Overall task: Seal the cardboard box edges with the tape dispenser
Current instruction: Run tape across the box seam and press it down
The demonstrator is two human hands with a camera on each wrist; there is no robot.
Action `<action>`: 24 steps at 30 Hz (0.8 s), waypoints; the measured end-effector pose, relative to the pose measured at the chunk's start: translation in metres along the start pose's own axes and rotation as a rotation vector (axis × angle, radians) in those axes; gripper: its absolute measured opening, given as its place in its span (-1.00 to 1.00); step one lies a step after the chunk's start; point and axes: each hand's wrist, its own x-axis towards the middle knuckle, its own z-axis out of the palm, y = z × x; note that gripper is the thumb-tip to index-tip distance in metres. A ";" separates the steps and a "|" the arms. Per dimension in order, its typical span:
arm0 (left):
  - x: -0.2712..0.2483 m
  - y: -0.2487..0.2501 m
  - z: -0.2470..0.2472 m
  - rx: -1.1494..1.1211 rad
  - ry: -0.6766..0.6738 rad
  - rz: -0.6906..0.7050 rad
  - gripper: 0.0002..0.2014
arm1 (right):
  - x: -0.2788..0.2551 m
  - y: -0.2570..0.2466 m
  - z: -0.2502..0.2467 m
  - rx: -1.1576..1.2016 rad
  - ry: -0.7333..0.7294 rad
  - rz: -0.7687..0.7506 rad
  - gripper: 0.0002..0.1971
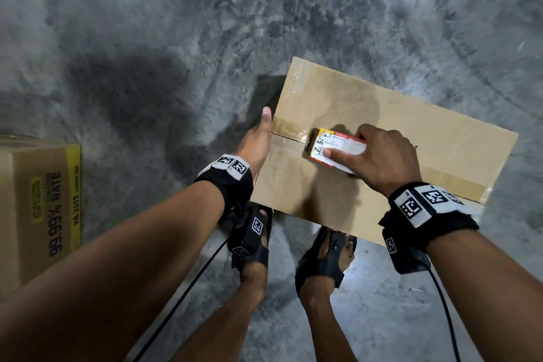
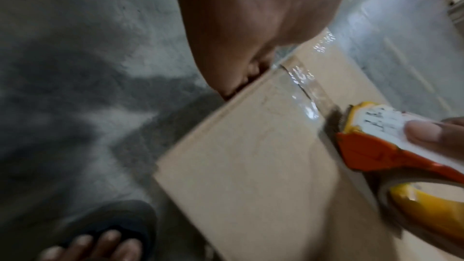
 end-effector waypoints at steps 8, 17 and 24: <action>-0.020 -0.015 -0.035 1.085 -0.084 0.646 -0.29 | -0.006 -0.010 -0.006 -0.060 -0.032 0.016 -0.35; -0.026 -0.009 0.036 1.183 -0.058 0.660 -0.34 | -0.015 -0.010 -0.008 -0.168 -0.015 -0.072 -0.41; -0.023 -0.009 0.020 1.274 -0.151 0.698 0.13 | -0.012 -0.006 -0.012 -0.118 -0.048 -0.091 -0.45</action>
